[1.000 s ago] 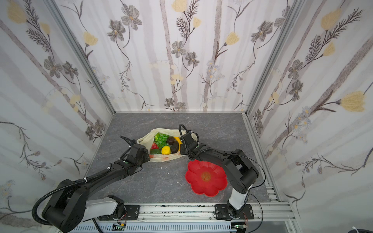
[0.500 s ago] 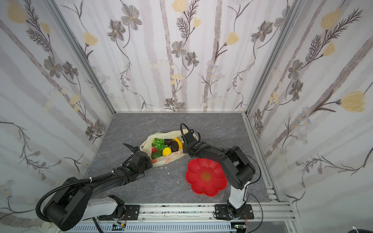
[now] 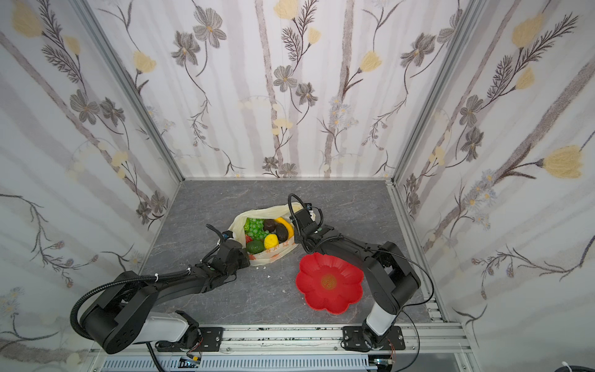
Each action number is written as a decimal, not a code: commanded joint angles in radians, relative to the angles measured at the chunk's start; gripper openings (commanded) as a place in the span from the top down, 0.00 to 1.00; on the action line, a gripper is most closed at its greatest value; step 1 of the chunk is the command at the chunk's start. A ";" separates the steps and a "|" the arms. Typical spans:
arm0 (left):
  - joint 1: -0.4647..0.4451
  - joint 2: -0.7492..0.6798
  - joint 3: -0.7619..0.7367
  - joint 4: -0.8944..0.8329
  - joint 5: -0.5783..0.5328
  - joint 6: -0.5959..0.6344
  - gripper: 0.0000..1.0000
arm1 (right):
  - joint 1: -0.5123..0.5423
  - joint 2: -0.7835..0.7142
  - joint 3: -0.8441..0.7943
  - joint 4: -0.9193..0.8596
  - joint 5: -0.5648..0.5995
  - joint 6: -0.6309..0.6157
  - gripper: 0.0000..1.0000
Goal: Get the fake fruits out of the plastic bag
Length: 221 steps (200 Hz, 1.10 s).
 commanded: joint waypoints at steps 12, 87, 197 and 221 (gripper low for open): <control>-0.002 -0.017 -0.022 0.044 -0.023 0.014 1.00 | 0.055 -0.036 0.065 -0.061 0.072 -0.012 0.45; -0.004 -0.039 -0.043 0.050 -0.009 0.017 1.00 | 0.084 0.243 0.375 -0.158 -0.219 -0.036 0.44; -0.006 -0.062 -0.072 0.061 -0.003 0.028 1.00 | 0.046 0.390 0.464 -0.200 -0.204 -0.005 0.48; -0.005 -0.066 -0.078 0.068 -0.001 0.030 1.00 | 0.043 0.416 0.472 -0.206 -0.210 -0.006 0.49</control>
